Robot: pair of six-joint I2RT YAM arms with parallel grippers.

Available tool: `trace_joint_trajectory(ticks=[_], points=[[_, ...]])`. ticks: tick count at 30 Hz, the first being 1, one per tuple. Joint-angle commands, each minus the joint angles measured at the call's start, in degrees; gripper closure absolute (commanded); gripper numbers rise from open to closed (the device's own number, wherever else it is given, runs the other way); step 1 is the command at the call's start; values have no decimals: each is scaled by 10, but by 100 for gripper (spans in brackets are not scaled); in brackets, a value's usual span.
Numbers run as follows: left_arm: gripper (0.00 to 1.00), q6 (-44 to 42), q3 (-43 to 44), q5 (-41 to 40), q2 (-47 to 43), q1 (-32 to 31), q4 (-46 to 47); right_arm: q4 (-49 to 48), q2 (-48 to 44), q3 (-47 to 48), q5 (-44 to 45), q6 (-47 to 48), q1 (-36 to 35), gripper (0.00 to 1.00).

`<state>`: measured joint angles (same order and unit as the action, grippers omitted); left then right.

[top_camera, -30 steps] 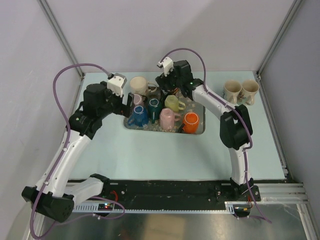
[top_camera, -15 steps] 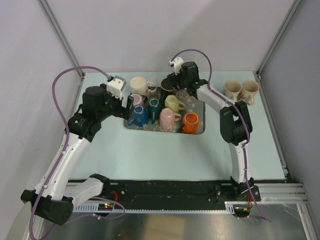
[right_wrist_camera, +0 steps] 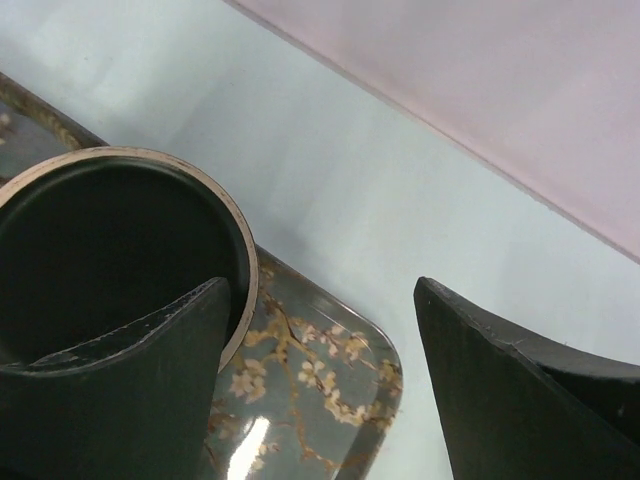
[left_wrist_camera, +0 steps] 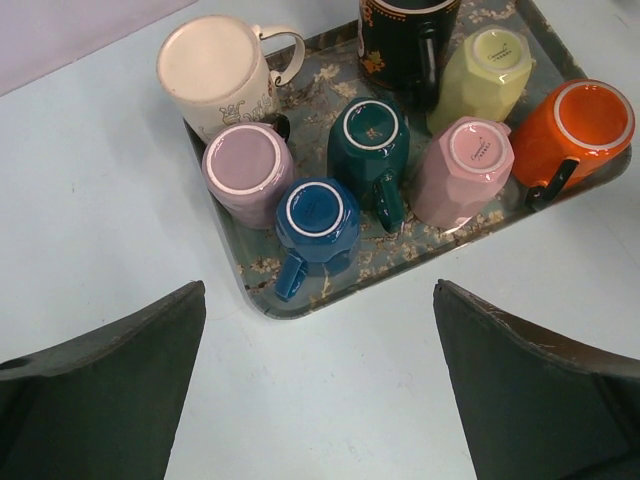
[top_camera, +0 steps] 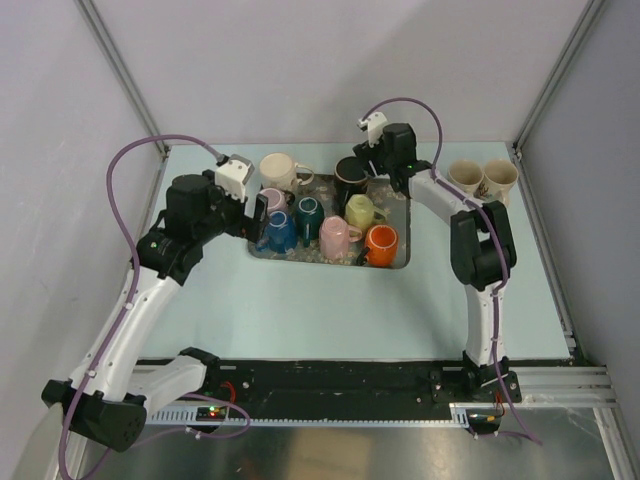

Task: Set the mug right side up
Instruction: Move the cup to the tray.

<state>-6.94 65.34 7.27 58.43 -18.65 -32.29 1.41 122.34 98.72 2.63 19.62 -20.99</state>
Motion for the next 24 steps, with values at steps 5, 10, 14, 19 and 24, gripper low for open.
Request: trace_joint_trajectory(ticks=[5,10,14,19,24], points=[[0,3,-6,20,-5,3,12,25,-29,-43,43,34,26,21],[0,-1,-11,18,-11,4,14,34,-66,-65,26,12,24,17],[0,-4,-15,17,-15,4,15,66,-139,-81,-9,-47,9,10],[0,-3,-17,24,-11,4,19,115,-200,-108,-28,-129,-15,5],[0,2,-15,31,-9,3,24,144,-198,-117,-54,-207,-11,3]])
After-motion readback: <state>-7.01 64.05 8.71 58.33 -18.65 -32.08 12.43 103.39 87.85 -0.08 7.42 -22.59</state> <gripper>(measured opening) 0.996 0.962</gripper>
